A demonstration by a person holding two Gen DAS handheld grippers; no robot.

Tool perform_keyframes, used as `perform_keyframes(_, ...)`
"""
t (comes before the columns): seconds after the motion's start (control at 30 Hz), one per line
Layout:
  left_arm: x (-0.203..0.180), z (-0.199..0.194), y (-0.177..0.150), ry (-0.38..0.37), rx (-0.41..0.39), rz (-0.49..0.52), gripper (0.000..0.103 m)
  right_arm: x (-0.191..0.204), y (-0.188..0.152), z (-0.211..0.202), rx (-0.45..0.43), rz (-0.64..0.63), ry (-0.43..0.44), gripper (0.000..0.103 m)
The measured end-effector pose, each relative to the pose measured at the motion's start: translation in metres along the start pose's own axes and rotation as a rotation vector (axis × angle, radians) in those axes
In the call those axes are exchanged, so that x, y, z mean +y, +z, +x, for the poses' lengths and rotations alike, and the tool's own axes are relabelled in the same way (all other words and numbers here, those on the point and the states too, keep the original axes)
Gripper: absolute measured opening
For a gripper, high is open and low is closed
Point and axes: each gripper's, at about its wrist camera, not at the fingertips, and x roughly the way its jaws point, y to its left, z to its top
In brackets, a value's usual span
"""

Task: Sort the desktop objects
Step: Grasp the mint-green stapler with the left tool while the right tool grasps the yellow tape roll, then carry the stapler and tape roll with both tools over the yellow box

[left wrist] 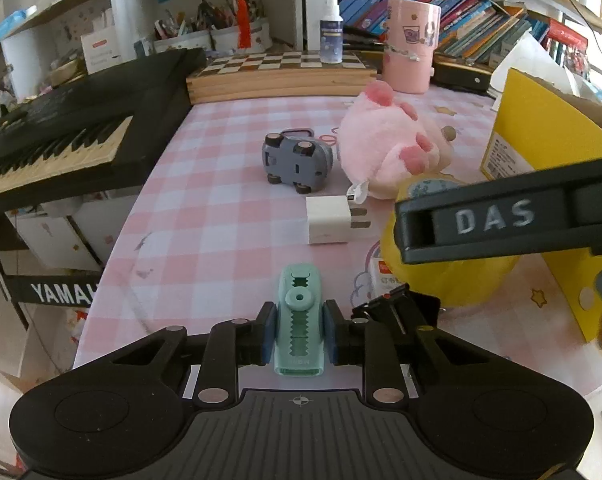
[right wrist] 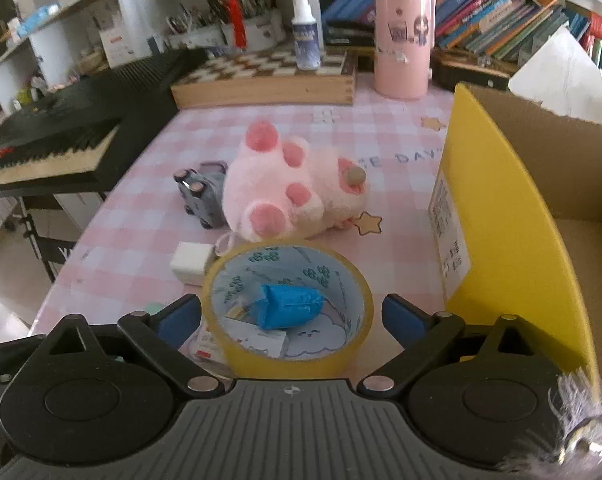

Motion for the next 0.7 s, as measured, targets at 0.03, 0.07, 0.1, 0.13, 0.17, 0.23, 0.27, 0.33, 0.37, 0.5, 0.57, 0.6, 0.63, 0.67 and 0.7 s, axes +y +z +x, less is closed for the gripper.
perform_keyframes(0.03,0.001,0.0,0.001,0.002,0.001,-0.008,0.024,-0.001,0.001,0.005,0.016,0.004,0.0,0.099)
perform_keyframes(0.07,0.003,0.0,0.001,0.003,0.003,-0.016,0.024,-0.002,0.001,0.009,0.03,0.01,0.006,0.099)
perform_keyframes(0.1,0.005,0.0,0.002,0.005,0.005,-0.025,0.024,-0.003,0.002,0.012,0.038,0.015,0.012,0.098)
perform_keyframes(0.13,0.007,0.0,0.002,0.007,0.005,-0.035,0.024,-0.004,0.002,0.015,0.045,0.013,0.017,0.098)
perform_keyframes(0.17,0.008,-0.001,0.002,0.007,0.004,-0.042,0.023,-0.003,0.002,0.017,0.052,0.007,0.023,0.094)
perform_keyframes(0.23,0.011,-0.004,0.004,0.008,-0.005,-0.055,0.023,-0.002,0.003,0.018,0.06,-0.001,0.041,0.09)
perform_keyframes(0.27,0.012,-0.007,0.005,0.005,-0.014,-0.062,0.023,-0.001,0.003,0.017,0.059,-0.009,0.04,0.09)
perform_keyframes(0.33,0.014,-0.014,0.007,0.0,-0.034,-0.074,0.023,0.0,0.005,0.011,0.034,-0.017,0.048,0.09)
perform_keyframes(0.37,0.016,-0.019,0.009,-0.003,-0.046,-0.081,0.023,0.001,0.006,0.005,0.011,-0.02,0.05,0.09)
perform_keyframes(0.5,0.022,-0.043,0.013,-0.018,-0.095,-0.117,0.023,0.004,0.011,-0.024,-0.092,-0.046,0.062,0.09)
perform_keyframes(0.57,0.025,-0.056,0.014,-0.029,-0.125,-0.138,0.023,0.004,0.013,-0.042,-0.139,-0.048,0.066,0.09)
perform_keyframes(0.6,0.026,-0.063,0.015,-0.035,-0.143,-0.148,0.023,0.003,0.015,-0.049,-0.16,-0.046,0.07,0.09)
perform_keyframes(0.63,0.027,-0.071,0.015,-0.04,-0.159,-0.154,0.023,0.003,0.014,-0.059,-0.183,-0.045,0.072,0.09)
perform_keyframes(0.67,0.028,-0.079,0.015,-0.046,-0.178,-0.16,0.023,0.003,0.014,-0.066,-0.198,-0.043,0.075,0.09)
perform_keyframes(0.7,0.028,-0.087,0.015,-0.055,-0.196,-0.168,0.023,0.002,0.014,-0.075,-0.211,-0.039,0.079,0.09)
